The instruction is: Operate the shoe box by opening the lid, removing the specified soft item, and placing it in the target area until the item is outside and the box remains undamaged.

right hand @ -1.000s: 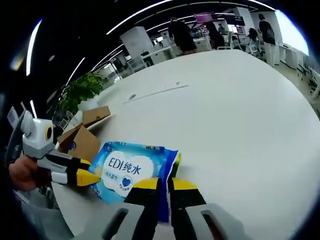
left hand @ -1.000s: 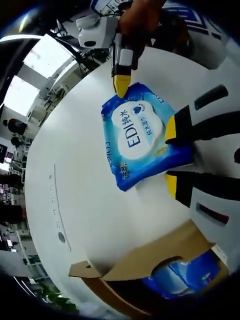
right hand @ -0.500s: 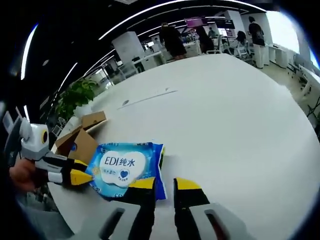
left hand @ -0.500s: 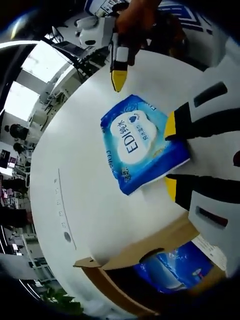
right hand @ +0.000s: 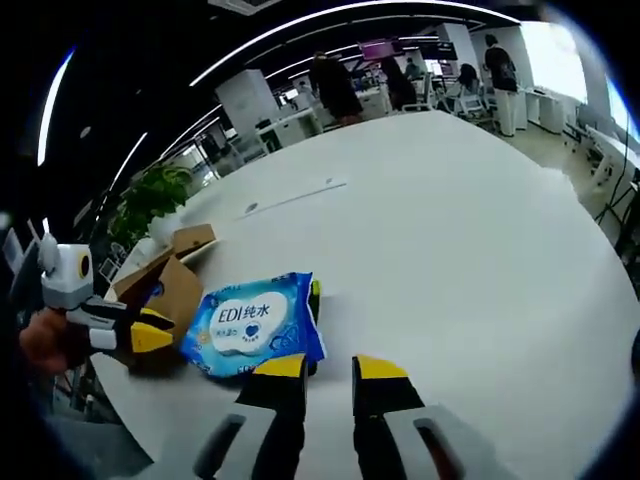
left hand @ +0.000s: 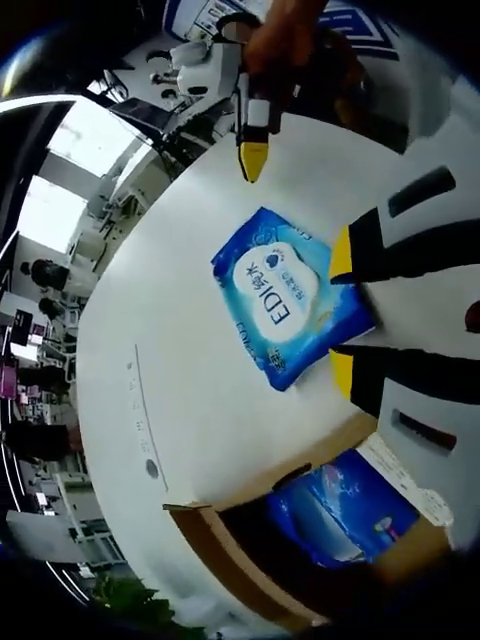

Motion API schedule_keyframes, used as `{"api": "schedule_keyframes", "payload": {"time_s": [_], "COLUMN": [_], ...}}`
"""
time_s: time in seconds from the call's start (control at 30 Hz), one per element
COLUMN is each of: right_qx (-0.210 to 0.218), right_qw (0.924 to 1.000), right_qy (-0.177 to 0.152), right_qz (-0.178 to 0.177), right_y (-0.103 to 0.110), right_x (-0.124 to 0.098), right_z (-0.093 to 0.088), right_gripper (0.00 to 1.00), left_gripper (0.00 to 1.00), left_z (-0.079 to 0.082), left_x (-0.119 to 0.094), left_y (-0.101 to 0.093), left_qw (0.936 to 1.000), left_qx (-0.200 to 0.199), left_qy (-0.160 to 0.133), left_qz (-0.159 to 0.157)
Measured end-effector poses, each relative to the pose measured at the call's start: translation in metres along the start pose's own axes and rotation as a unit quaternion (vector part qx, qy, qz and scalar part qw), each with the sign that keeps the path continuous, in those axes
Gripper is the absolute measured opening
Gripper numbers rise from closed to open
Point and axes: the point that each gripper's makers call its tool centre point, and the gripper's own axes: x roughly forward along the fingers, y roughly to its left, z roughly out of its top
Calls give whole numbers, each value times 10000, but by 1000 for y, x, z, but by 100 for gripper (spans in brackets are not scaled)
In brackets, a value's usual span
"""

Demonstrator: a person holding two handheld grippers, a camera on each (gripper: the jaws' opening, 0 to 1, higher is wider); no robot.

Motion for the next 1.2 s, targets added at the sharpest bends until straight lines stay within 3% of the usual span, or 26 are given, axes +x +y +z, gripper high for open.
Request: {"api": "schedule_keyframes", "payload": {"time_s": [0.43,0.73,1.2], "right_qx": [6,-286,-735], "right_qw": [9998,9992,9944], "right_qy": [-157,-79,-33], "right_qz": [97,286,756], "right_y": [37,72,127], "right_x": [-13,-20,-4], "right_z": [-6,-20,-9], "right_gripper": [14,15,18], "left_gripper": [24,27,30], "left_z": [-9,-18,-29], "left_x": [-38,-70,-112], "left_y": [16,23,64], "left_qw": [9996,9977,9928], "left_qx": [-65,-278,-562], "left_qy": [-270,-603,-1053], "left_qz": [-39,-109,122]}}
